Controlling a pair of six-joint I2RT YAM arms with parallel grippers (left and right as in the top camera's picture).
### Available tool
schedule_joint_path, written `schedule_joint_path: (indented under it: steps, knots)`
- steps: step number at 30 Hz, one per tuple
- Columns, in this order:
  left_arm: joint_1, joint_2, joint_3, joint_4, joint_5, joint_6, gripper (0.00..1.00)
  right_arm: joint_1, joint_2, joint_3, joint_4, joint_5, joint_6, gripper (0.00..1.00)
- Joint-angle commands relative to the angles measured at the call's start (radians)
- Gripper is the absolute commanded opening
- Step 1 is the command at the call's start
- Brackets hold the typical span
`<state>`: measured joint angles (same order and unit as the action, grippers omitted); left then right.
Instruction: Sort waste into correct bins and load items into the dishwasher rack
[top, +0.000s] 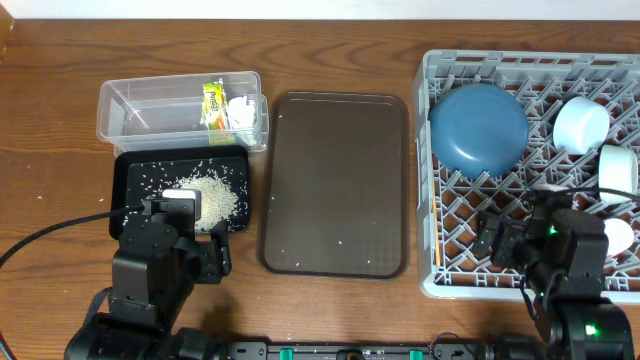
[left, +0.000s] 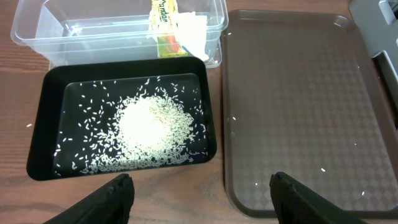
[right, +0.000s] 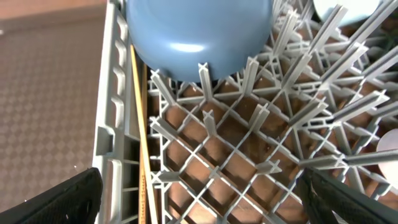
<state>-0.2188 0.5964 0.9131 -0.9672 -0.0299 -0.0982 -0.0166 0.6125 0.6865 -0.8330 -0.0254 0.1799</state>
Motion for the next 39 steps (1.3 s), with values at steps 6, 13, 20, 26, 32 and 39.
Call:
schedule_joint_path:
  steps: [6,13,20,26,32,39]
  knots:
    - [0.000,-0.002,-0.002,0.004,-0.012,-0.005,0.73,0.008,-0.226,-0.138,0.029,0.027,0.014,0.99]
    - [0.000,-0.002,-0.002,0.004,-0.012,-0.005,0.73,0.052,-0.457,-0.362,0.281,0.108,0.014,0.99]
    - [0.000,-0.002,-0.002,0.004,-0.012,-0.005,0.73,0.063,-0.605,-0.574,0.544,0.108,0.013,0.99]
    - [0.000,-0.002,-0.002,0.004,-0.012,-0.005,0.73,0.096,-0.608,-0.649,0.703,0.106,-0.096,0.99]
    - [0.000,-0.002,-0.002,0.004,-0.012,-0.005,0.73,0.103,-0.608,-0.681,0.766,0.093,-0.129,0.99]
    - [0.000,-0.002,-0.002,0.004,-0.012,-0.005,0.73,0.103,-0.608,-0.681,0.763,0.073,-0.307,0.99]
